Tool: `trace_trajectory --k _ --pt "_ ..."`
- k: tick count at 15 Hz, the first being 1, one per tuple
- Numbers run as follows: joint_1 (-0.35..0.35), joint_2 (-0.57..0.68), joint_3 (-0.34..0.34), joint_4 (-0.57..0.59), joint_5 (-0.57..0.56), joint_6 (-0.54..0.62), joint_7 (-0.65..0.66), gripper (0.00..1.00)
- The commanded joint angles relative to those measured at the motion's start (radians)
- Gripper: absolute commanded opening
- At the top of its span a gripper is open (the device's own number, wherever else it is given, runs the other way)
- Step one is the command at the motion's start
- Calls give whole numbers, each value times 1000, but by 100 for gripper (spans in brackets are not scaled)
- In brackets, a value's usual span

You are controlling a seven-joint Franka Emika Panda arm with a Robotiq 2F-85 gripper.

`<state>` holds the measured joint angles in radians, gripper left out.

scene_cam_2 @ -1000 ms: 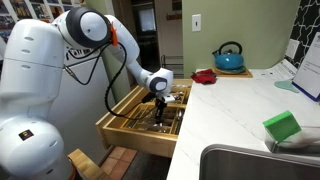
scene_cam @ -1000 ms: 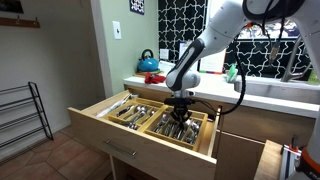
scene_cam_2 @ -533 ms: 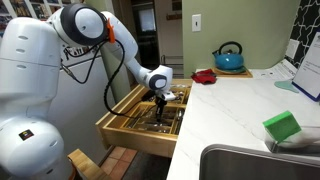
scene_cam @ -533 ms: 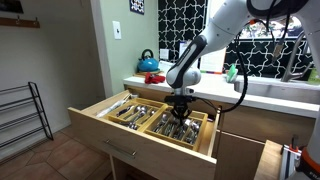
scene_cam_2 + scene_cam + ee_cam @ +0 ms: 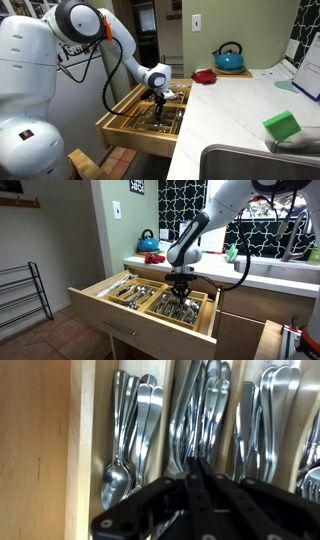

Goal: Remove the folk from the open drawer second position to the right and put it on the cupboard

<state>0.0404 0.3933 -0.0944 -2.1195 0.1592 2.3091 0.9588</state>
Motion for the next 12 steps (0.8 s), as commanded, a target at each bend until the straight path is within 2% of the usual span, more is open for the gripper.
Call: trace_trajectory --k 1,3,9,12 --pt "2 0 7 -10 -3 -20 -10 32" --pt "5 15 6 -3 -8 -21 -3 35" --pt "-8 49 12 17 12 -28 -27 24" --pt "-9 64 14 27 15 -26 -33 25"
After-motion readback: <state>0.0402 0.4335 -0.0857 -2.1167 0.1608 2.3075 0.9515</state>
